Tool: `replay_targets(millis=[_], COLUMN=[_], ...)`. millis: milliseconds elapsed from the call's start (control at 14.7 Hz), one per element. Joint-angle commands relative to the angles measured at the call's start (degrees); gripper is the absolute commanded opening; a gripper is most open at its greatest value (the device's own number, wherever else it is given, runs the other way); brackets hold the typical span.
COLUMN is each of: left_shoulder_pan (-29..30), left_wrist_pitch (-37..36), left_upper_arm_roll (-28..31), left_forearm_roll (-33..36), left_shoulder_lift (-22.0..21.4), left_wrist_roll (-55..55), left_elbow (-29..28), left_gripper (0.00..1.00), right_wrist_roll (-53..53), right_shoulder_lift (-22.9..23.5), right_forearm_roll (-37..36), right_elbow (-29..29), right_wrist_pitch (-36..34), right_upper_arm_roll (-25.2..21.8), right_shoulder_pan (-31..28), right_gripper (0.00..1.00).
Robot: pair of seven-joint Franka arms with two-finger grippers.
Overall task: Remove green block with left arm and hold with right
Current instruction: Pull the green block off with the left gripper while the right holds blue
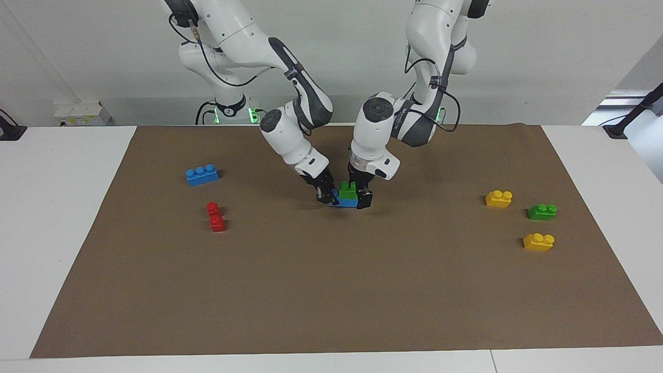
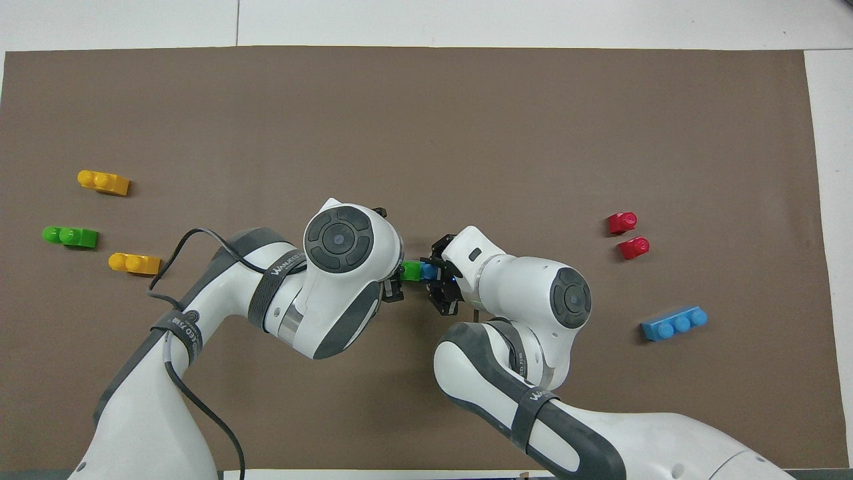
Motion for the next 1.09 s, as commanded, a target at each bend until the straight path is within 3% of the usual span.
replay_targets(millis=[0,136,271,543,1018], left_shoulder_pan=[-0.9,-1.0,-0.9,-0.9,-0.4], left_wrist_pitch=[0.6,0.5,0.6,0.8,-0.6], left_upper_arm_roll=[0.7,0.7,0.7,0.6,0.6], left_forearm_roll=[1.6,2.3,2.3,2.3,2.3], left_shoulder_lift=[0.1,0.1,-0.1,-0.6,-2.2], left_wrist_roll=[-1.4,-1.1,-0.5,-0.2,0.1], left_elbow=[-0.5,-0.5,-0.4,-0.3,0.0], left_gripper=[0.98,0.77,0.45,0.00,0.00], right_wrist_roll=[0.6,0.6,0.6,0.6,0.7], right_shoulder_lift=[0.7,0.7,0.7,0.7,0.7], right_forearm_roll=[1.2,1.2,1.2,1.2,1.2], right_elbow=[0.6,0.6,0.6,0.7,0.7], right_wrist_pitch=[1.4,1.4,1.4,1.3,1.4], right_upper_arm_roll=[0.6,0.6,0.6,0.6,0.7], right_shoulder_pan=[-0.2,-0.2,-0.2,-0.2,-0.2], right_gripper=[0.25,0.25,0.25,0.25,0.25])
